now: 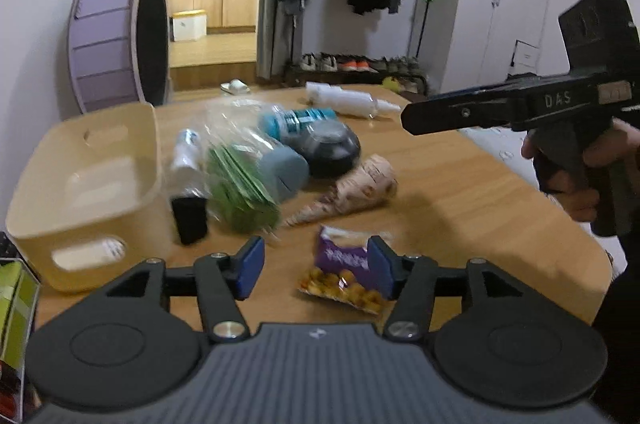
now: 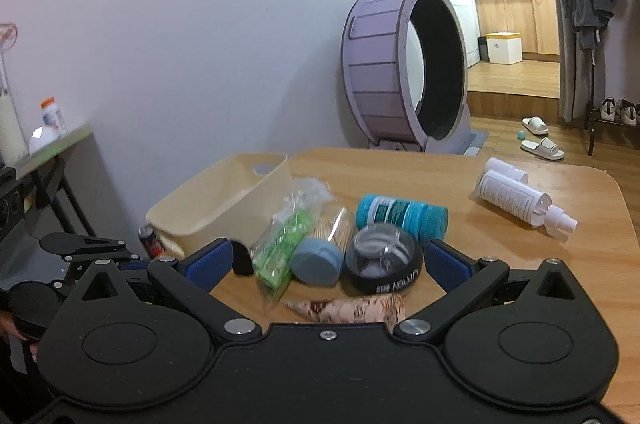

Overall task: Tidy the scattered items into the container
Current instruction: 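Grasp the purple peanut snack bag with the left gripper, then carry the snack bag into the basket and open the left gripper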

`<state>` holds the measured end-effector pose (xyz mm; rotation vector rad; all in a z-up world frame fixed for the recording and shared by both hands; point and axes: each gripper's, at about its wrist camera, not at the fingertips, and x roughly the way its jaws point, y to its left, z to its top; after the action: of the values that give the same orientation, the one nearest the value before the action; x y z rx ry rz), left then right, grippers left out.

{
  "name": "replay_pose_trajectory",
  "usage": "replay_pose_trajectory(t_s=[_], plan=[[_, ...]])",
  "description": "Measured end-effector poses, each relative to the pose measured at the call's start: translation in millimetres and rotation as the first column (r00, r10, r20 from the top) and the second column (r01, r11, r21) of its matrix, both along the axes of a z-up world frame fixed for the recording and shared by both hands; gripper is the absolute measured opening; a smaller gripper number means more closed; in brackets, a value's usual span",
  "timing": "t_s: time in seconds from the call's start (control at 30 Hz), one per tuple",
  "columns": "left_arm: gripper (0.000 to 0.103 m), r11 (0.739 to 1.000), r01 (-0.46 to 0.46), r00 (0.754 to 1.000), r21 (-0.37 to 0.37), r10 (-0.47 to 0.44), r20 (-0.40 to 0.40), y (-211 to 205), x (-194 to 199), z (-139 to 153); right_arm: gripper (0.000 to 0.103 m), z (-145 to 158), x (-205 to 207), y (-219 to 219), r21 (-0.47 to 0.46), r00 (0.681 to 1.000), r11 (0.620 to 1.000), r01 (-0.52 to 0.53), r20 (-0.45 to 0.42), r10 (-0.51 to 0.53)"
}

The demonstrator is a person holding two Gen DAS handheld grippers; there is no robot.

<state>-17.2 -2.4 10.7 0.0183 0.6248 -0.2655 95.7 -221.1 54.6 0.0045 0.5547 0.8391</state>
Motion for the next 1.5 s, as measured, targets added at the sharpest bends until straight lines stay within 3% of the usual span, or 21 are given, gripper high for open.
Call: replay_pose_trajectory(t_s=[0.37, 0.53, 0.7, 0.93, 1.23, 1.5], plan=[[0.062, 0.999, 0.023, 1.000, 0.030, -0.023, -0.020, -27, 15, -29, 0.103, -9, -15, -11, -0.060, 0.999, 0.997, -0.038, -0.019, 0.037], [0.063, 0.994, 0.035, 0.999, 0.108, -0.032, -0.031, -41, 21, -40, 0.103, -11, -16, -18, -0.066, 0.999, 0.997, -0.033, -0.026, 0.032], [0.067, 0.997, 0.014, 0.999, 0.082, -0.012, -0.036, -36, 27, -43, 0.103, -14, -16, -23, -0.066, 0.999, 0.997, -0.026, -0.034, 0.024], [0.045, 0.994, 0.058, 0.998, 0.088, -0.058, -0.008, -37, 24, -42, 0.103, -17, -15, -22, -0.069, 0.999, 0.997, -0.030, -0.040, 0.027], [0.040, 0.997, 0.062, 0.996, 0.036, -0.064, 0.067, -28, 11, -19, 0.103, -15, -12, -26, -0.047, 0.999, 0.999, -0.027, -0.047, 0.024], [0.040, 0.995, -0.075, 0.976, -0.071, 0.088, 0.198, 26, -1, 25, 0.103, -10, -10, -29, 0.013, 0.998, 0.999, -0.045, -0.046, 0.045]])
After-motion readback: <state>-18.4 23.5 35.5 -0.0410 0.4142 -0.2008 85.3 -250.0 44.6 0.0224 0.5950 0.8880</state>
